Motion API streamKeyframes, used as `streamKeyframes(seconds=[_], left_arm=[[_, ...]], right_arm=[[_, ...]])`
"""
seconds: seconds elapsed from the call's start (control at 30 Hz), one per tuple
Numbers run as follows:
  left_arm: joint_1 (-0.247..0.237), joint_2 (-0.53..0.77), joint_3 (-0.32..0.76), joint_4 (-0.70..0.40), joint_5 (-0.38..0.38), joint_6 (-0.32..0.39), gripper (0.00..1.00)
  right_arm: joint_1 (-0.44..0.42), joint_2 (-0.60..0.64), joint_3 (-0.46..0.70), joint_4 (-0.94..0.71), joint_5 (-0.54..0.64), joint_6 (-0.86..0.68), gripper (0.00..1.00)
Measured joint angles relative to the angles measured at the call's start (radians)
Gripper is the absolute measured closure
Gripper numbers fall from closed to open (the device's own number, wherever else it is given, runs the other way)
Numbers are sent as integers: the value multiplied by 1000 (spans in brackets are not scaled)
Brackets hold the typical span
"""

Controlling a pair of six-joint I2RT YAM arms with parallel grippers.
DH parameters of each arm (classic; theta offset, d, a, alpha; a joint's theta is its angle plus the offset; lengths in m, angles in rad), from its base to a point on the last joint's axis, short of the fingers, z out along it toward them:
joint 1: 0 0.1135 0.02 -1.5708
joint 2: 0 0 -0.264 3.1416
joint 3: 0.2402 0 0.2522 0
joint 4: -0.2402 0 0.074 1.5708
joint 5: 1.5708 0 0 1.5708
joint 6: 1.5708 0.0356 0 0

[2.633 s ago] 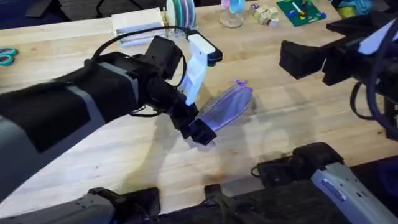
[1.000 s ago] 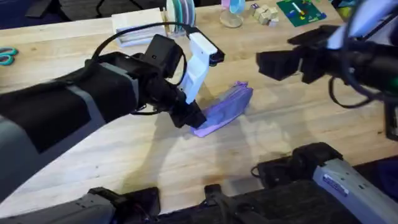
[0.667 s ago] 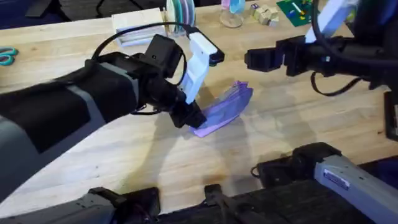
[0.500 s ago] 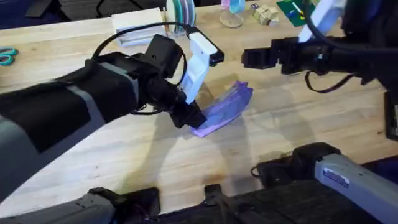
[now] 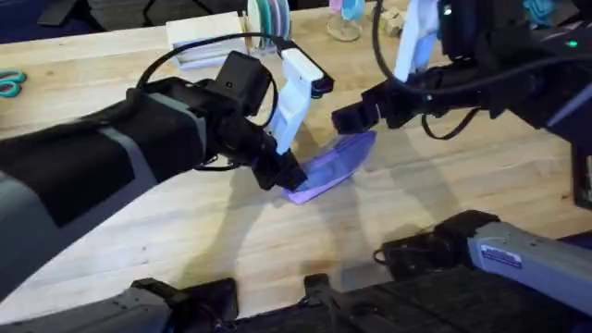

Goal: Unzip the bag, pick up the pens from the table one at a time and place them inside, then zip the bag closed.

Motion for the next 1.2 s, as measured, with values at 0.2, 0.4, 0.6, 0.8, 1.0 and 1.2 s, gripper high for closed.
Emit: streamKeyframes(seconds=[0.2, 0.4, 0.6, 0.8, 1.0, 1.2], left_arm=[[0, 0, 0, 0, 0, 0, 958], [0, 0, 0, 0, 0, 0, 957], [0, 0, 0, 0, 0, 0, 958], [0, 0, 0, 0, 0, 0, 958], [0, 0, 0, -1, 0, 0, 958], [0, 0, 0, -2, 0, 0, 958]], right_arm=[[3, 51, 0, -10, 0, -24, 106], [4, 74, 0, -22, 0, -32, 148], [4, 85, 0, -36, 0, -36, 215], [4, 85, 0, -47, 1, -36, 441], [4, 85, 0, -68, 1, -40, 766], [4, 85, 0, -85, 9, -42, 969]])
